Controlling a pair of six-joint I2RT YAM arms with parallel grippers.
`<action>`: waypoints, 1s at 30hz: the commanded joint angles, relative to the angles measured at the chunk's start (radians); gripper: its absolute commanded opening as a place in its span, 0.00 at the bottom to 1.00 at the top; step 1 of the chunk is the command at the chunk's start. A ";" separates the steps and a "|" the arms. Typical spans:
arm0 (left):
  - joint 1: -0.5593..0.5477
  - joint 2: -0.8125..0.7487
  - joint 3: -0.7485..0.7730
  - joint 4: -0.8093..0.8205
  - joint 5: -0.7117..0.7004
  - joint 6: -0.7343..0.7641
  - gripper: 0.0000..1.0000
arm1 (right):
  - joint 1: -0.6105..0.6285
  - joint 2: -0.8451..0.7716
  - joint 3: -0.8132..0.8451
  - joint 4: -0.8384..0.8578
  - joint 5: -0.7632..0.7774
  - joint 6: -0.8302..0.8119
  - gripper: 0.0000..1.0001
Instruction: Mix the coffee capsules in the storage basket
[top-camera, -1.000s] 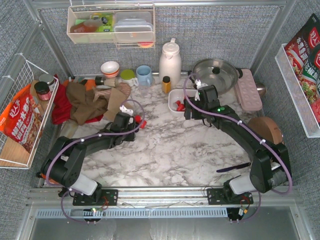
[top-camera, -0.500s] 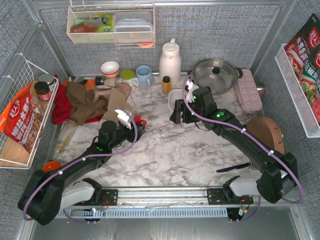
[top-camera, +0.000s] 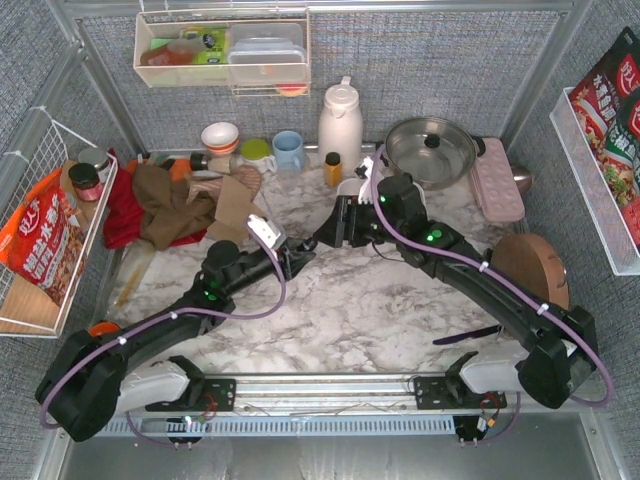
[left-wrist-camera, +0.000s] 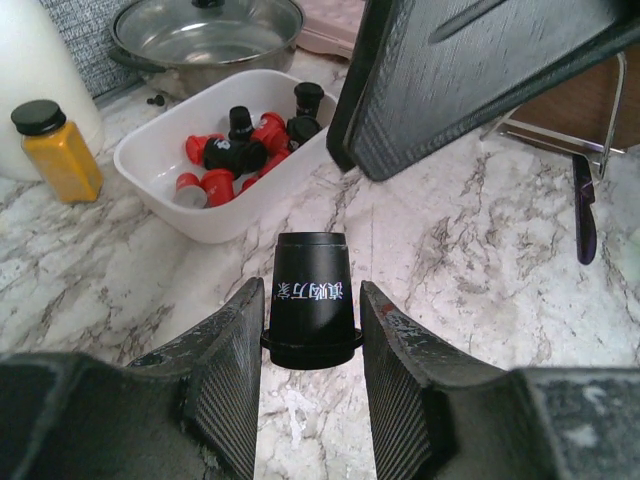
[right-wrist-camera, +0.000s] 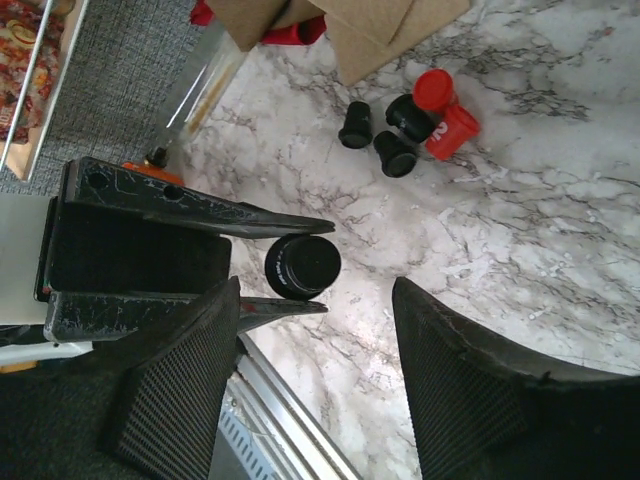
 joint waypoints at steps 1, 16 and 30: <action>-0.011 0.014 0.020 0.069 0.019 0.019 0.36 | 0.009 0.007 -0.003 0.057 -0.046 0.039 0.66; -0.044 0.053 0.051 0.098 0.025 0.020 0.36 | 0.033 0.050 -0.028 0.085 -0.059 0.063 0.61; -0.055 0.061 0.056 0.099 0.004 0.007 0.63 | 0.035 0.056 -0.060 0.129 -0.049 0.097 0.37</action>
